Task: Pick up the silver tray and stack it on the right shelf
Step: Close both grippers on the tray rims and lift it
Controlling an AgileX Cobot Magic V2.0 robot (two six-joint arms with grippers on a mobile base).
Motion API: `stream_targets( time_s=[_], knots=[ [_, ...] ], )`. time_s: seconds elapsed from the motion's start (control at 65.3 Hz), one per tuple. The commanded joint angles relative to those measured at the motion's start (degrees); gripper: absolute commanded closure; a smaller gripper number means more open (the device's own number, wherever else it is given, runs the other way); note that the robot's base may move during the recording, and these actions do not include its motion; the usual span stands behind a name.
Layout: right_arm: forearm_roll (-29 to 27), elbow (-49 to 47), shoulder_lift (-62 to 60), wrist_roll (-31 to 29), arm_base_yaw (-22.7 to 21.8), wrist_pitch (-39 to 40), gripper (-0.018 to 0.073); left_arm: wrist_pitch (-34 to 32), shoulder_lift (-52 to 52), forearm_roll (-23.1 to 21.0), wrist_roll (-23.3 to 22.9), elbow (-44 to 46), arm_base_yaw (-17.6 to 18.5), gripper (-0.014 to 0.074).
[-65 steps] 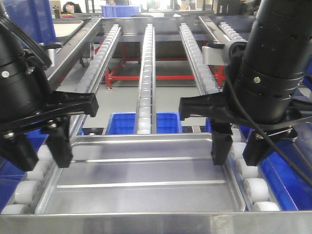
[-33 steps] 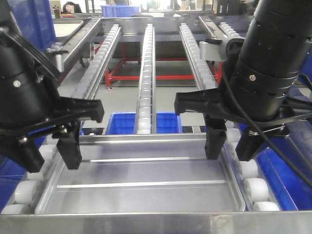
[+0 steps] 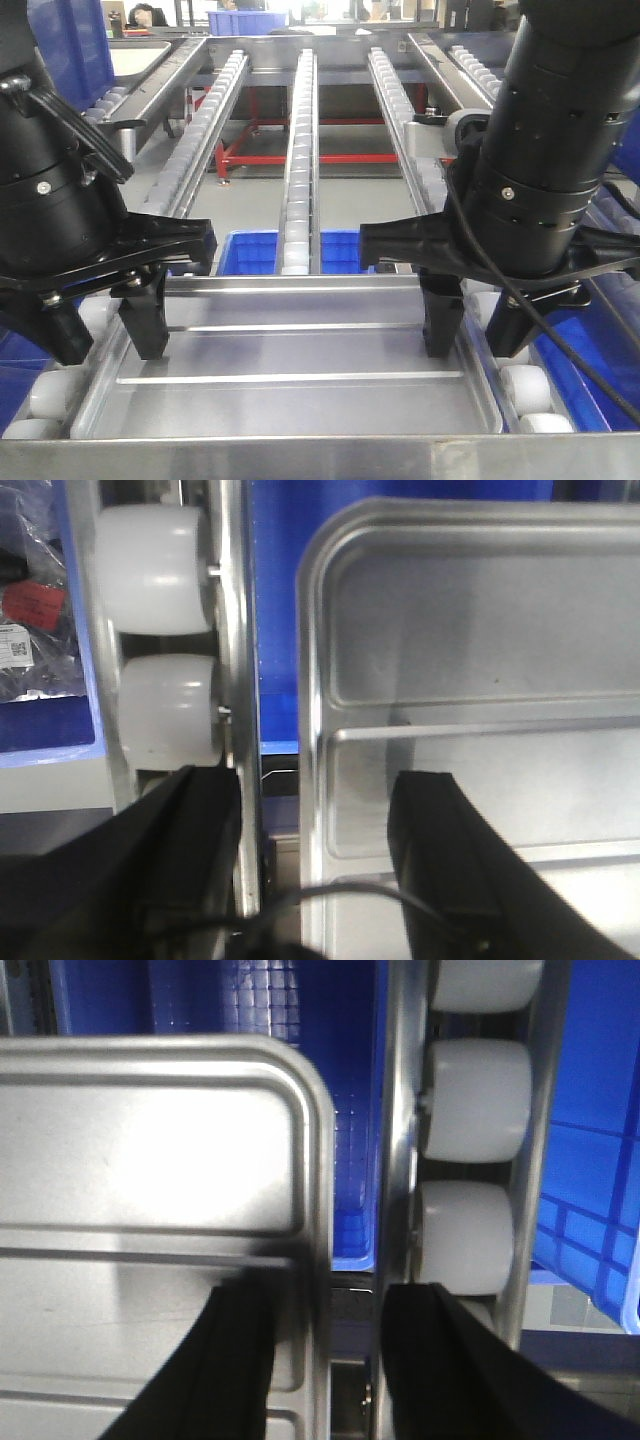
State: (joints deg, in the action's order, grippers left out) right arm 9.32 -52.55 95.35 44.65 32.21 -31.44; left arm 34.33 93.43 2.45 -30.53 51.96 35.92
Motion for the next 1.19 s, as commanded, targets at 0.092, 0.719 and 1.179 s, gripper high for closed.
stream_targets(
  time_s=[0.092,0.719,1.179],
  knots=[
    [0.54,-1.54,-0.83,-0.56,0.0,1.21,0.0177,-1.47,-1.96,0.15,-0.67,1.55,0.41,0.0343],
    [0.54,-1.54,-0.78,-0.56,0.0,0.99,0.0177,-1.47,-1.93,0.15,-0.67,1.55,0.41,0.0489],
    [0.49,-1.65,-0.78,-0.56,0.0,0.32,0.0502,-0.91,-1.93,0.15,-0.67,1.55,0.41,0.0697]
  ],
)
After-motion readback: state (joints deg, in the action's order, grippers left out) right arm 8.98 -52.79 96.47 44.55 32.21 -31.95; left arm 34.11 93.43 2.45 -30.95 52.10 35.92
